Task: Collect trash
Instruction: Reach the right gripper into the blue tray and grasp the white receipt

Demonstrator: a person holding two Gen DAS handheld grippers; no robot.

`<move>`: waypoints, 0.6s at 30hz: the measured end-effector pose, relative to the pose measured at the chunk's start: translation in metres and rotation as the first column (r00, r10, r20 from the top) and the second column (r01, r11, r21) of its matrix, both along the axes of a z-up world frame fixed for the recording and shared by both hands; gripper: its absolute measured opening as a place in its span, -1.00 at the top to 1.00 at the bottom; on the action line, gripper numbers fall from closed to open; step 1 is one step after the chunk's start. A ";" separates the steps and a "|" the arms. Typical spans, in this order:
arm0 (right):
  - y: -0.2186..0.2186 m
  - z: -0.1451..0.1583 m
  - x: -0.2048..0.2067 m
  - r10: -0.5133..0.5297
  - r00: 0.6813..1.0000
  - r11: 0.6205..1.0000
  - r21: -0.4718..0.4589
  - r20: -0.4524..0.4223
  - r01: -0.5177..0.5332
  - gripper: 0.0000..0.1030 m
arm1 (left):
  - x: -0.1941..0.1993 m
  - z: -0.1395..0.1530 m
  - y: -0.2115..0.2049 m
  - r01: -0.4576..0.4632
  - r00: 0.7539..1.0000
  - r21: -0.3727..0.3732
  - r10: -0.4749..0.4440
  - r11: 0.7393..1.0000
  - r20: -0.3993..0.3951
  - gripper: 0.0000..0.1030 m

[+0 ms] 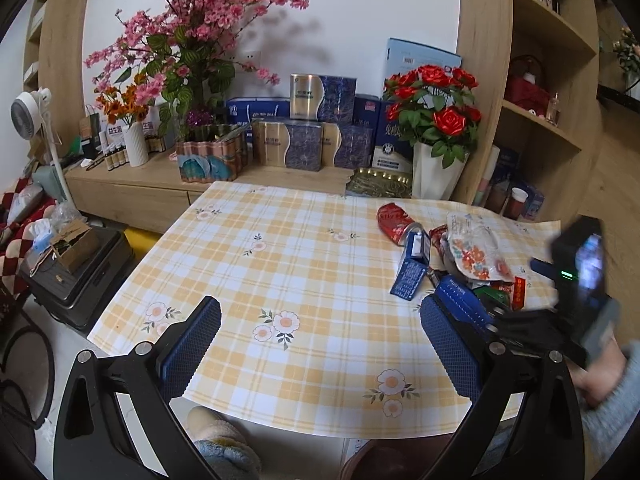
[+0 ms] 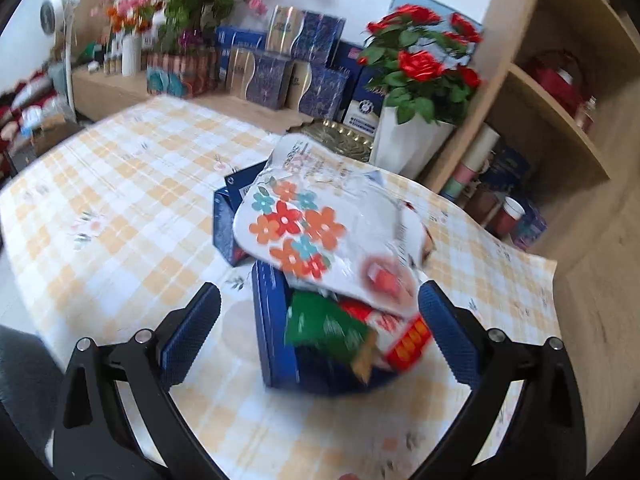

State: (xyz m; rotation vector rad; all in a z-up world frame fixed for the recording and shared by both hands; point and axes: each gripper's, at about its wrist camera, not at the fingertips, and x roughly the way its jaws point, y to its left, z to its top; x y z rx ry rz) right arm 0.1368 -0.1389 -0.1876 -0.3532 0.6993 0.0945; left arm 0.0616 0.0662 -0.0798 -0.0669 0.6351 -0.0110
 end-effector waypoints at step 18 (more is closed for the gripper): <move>0.008 0.014 0.058 0.017 0.999 1.000 0.026 0.034 -0.017 0.38 | 0.024 -0.021 0.002 0.048 0.998 -0.062 -0.050 0.997 -0.030 -0.90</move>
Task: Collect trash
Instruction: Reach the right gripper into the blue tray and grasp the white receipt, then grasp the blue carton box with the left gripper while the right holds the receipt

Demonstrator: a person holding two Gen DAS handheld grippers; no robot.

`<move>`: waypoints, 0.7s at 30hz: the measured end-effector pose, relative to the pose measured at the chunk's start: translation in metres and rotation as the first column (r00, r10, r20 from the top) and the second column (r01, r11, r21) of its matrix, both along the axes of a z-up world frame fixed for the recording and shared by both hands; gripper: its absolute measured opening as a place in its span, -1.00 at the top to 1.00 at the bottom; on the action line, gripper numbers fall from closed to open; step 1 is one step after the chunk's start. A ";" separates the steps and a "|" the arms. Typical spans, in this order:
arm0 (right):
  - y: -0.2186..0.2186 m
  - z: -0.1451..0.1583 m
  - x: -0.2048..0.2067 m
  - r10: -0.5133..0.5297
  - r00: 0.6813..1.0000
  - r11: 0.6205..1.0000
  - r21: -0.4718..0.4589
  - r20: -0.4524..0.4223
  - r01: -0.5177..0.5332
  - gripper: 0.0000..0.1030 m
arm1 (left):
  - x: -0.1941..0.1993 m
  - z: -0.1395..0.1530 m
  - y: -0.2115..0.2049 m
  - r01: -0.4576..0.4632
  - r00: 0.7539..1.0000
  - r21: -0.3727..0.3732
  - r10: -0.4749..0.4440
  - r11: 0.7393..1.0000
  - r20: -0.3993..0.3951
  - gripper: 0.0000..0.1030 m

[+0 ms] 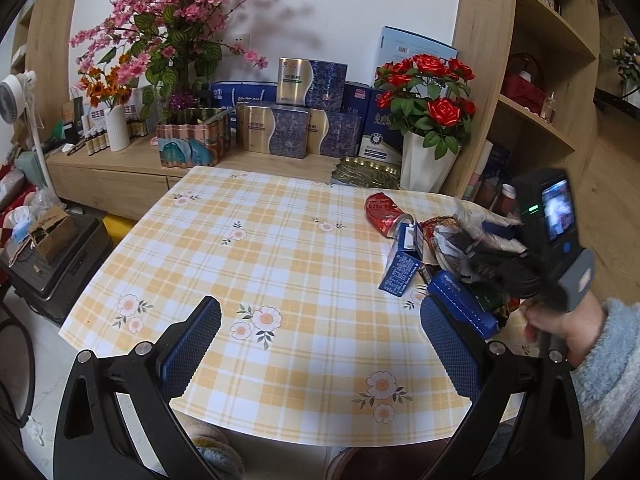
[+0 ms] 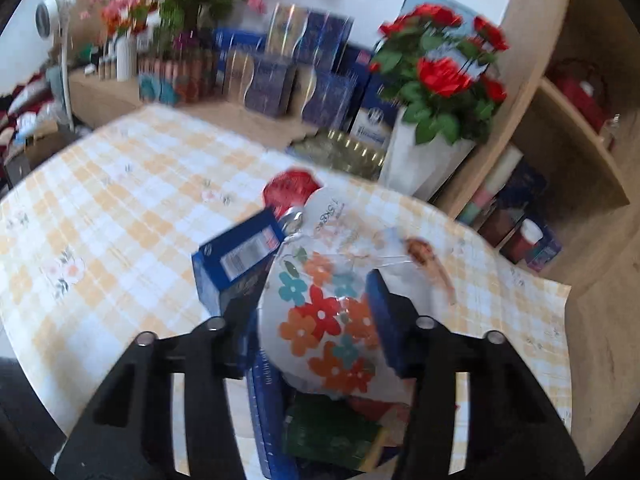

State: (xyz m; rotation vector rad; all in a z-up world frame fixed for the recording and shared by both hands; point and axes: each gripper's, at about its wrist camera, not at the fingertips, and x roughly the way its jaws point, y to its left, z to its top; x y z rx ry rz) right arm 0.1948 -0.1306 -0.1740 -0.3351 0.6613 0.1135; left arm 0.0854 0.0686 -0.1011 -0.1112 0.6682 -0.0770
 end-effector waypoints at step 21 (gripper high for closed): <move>-0.138 0.094 -0.093 -0.180 0.966 0.912 0.399 0.185 0.094 0.88 | 0.009 -0.003 -0.042 0.111 0.994 -0.046 -0.111 0.993 0.003 -0.90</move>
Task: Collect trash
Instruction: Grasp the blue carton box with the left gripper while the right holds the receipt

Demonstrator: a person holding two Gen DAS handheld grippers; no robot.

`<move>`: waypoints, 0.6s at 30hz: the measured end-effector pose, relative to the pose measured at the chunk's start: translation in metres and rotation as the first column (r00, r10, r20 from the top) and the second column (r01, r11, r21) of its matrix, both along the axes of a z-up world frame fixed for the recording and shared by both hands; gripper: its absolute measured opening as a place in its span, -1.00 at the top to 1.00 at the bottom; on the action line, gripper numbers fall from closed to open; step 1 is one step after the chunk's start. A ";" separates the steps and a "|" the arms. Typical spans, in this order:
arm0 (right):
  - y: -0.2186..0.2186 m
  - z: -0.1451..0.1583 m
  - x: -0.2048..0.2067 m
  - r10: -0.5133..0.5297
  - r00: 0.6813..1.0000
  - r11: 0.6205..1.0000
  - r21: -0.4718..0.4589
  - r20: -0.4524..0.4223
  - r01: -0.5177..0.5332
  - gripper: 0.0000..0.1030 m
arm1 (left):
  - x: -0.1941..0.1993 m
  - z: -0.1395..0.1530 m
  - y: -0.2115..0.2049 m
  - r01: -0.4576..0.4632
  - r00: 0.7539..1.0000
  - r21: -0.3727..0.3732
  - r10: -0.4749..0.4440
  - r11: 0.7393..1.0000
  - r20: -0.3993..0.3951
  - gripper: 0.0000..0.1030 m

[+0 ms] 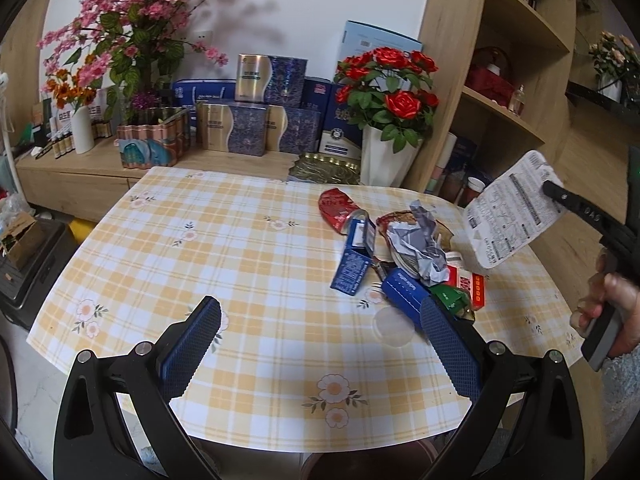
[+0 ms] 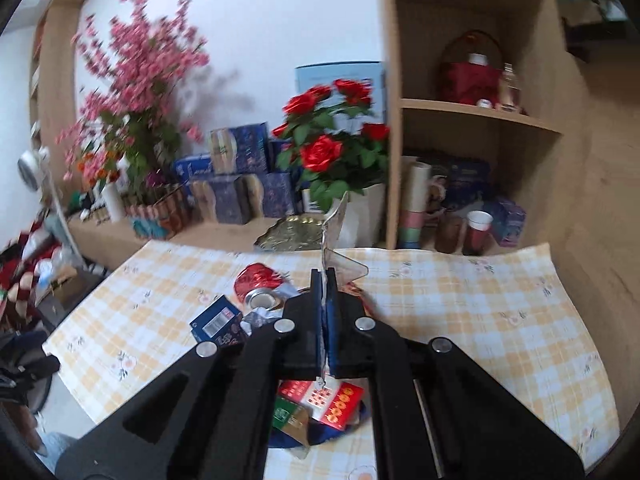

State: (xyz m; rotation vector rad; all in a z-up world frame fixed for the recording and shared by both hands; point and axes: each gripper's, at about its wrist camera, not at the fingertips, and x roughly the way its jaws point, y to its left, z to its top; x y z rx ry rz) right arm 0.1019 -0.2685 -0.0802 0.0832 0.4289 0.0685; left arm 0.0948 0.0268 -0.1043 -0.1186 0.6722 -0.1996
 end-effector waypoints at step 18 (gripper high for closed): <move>-0.062 -0.037 -0.044 -0.105 0.993 0.988 0.112 -0.054 0.110 0.88 | 0.169 -0.088 -0.089 0.141 0.980 0.056 -0.132 0.988 -0.152 -0.89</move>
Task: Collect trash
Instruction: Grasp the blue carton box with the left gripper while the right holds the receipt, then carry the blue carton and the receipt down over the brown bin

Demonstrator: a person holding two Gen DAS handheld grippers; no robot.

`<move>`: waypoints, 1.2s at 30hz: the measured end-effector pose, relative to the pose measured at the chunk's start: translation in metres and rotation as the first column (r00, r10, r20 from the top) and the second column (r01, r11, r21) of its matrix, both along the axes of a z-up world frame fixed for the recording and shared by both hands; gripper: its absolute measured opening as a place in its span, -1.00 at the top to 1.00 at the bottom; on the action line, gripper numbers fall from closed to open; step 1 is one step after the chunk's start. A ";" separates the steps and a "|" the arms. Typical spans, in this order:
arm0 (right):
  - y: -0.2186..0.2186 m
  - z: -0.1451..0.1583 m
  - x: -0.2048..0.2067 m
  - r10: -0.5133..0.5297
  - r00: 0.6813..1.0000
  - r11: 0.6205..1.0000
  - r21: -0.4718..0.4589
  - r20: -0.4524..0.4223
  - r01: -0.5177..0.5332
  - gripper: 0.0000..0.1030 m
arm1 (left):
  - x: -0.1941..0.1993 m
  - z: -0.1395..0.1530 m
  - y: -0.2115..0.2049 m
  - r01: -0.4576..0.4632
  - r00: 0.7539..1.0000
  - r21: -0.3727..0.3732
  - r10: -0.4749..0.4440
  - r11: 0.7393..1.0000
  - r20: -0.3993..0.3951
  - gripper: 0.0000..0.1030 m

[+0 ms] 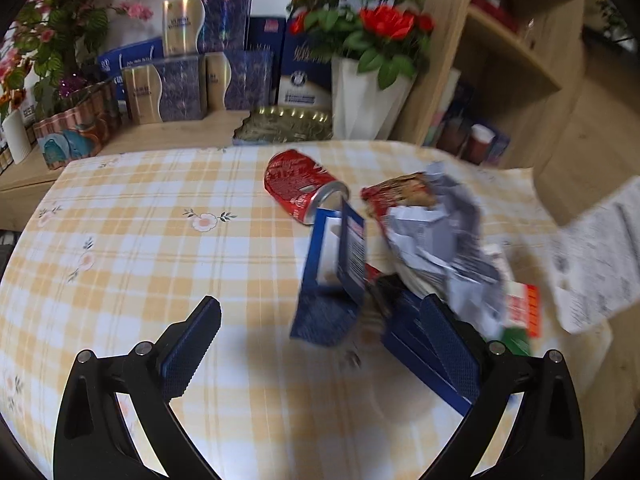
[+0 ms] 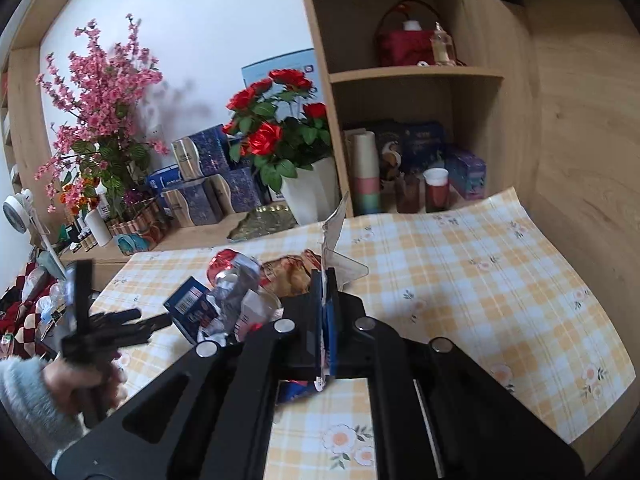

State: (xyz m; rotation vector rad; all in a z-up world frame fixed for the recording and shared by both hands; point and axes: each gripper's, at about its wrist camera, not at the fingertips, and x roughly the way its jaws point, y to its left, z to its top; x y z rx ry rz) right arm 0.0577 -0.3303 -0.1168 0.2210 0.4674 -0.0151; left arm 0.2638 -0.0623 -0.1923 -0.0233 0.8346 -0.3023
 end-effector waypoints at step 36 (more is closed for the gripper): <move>0.083 0.001 -0.096 0.165 0.985 0.981 -0.093 -0.053 -0.169 0.89 | -0.193 0.041 0.081 -0.081 0.996 -0.116 0.085 0.990 0.034 0.30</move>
